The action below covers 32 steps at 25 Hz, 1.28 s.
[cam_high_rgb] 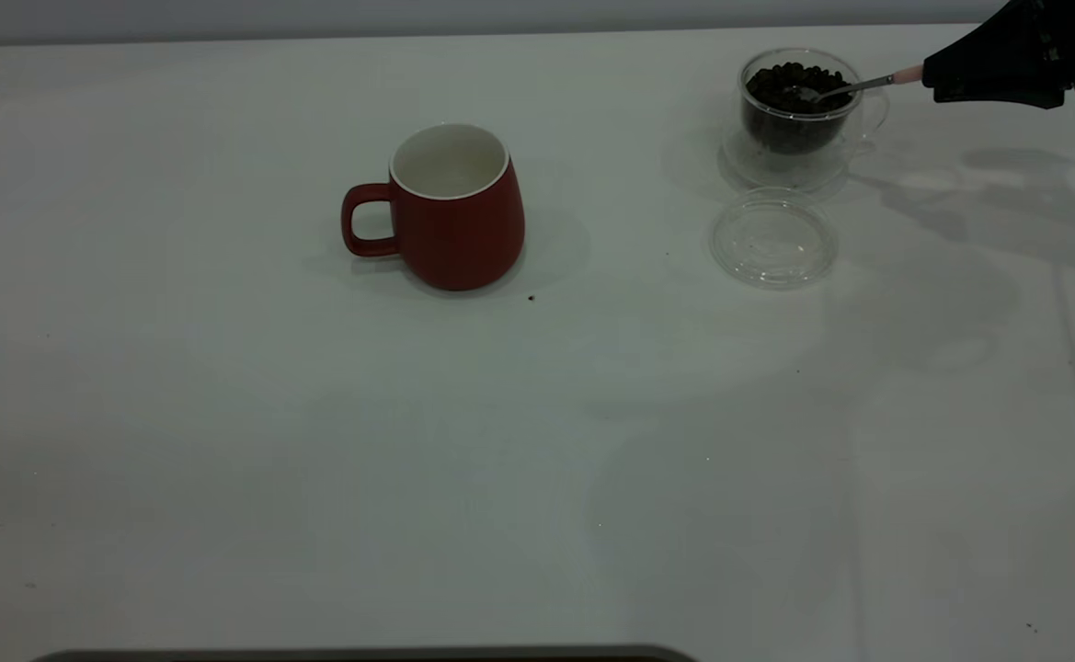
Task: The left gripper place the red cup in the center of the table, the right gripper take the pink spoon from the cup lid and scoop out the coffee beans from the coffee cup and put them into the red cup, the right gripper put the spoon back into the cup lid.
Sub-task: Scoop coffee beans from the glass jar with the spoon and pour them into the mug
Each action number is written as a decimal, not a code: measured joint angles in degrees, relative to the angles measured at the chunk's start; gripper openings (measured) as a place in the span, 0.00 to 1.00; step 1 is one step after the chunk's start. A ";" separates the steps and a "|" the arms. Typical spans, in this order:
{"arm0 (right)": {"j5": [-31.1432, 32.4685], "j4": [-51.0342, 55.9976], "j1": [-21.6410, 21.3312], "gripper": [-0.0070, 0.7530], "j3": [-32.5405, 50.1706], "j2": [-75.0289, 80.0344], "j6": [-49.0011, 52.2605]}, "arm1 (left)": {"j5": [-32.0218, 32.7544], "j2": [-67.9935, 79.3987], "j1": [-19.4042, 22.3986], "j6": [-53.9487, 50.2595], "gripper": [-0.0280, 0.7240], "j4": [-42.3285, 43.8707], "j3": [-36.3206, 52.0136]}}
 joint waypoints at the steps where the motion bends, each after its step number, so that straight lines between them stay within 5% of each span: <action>1: 0.15 0.11 0.00 0.14 -0.10 0.14 0.00 | 0.00 0.00 0.00 0.00 0.82 0.00 0.00; 32: 13.97 3.63 -7.13 0.14 -0.21 0.78 16.47 | 0.00 0.00 0.00 0.13 0.82 0.00 0.00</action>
